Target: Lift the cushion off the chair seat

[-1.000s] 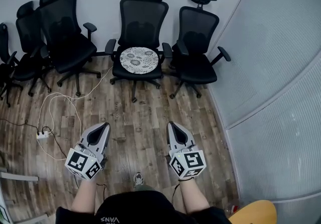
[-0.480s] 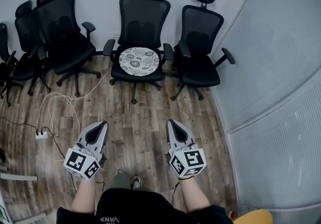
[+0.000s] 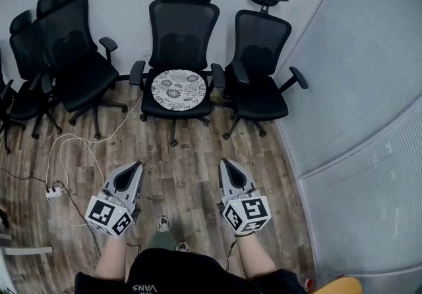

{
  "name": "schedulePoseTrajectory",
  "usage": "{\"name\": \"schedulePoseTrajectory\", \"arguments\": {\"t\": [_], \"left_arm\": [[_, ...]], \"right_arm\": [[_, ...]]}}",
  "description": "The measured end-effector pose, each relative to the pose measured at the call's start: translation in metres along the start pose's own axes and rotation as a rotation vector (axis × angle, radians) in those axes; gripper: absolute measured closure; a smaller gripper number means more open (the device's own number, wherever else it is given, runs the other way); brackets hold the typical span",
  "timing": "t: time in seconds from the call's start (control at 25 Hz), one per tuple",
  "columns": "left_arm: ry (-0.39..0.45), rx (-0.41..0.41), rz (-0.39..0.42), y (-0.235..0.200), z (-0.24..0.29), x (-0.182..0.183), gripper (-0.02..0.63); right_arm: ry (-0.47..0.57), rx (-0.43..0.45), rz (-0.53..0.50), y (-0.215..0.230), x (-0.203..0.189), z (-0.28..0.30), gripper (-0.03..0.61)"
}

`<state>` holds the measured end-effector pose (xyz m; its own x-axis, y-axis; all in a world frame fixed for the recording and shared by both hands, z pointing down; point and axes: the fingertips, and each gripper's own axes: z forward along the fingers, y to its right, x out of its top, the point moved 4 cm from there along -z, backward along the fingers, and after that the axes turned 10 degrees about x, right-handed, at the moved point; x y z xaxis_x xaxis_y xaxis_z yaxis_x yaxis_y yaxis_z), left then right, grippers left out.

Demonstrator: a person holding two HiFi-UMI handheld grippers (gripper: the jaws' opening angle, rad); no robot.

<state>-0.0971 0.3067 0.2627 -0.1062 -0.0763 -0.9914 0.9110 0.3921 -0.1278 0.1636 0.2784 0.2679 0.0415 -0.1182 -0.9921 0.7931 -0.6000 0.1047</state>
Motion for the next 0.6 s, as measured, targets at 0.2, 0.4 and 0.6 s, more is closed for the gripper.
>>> {"name": "schedulePoseTrajectory", "arguments": {"t": [0.2,0.4,0.6], "left_arm": [[0.008,-0.020,0.003,-0.030,0.032,0.012,0.603],[0.023,-0.026,0.004,-0.061,0.055,0.018,0.603],[0.020,-0.044,0.003,-0.086,0.075,0.022,0.603]], "right_arm": [[0.006,-0.018,-0.005,0.010,0.009,0.039,0.561],[0.011,-0.029,-0.012,0.013,0.014,0.073,0.561],[0.015,-0.047,-0.014,0.018,0.018,0.103,0.561]]}}
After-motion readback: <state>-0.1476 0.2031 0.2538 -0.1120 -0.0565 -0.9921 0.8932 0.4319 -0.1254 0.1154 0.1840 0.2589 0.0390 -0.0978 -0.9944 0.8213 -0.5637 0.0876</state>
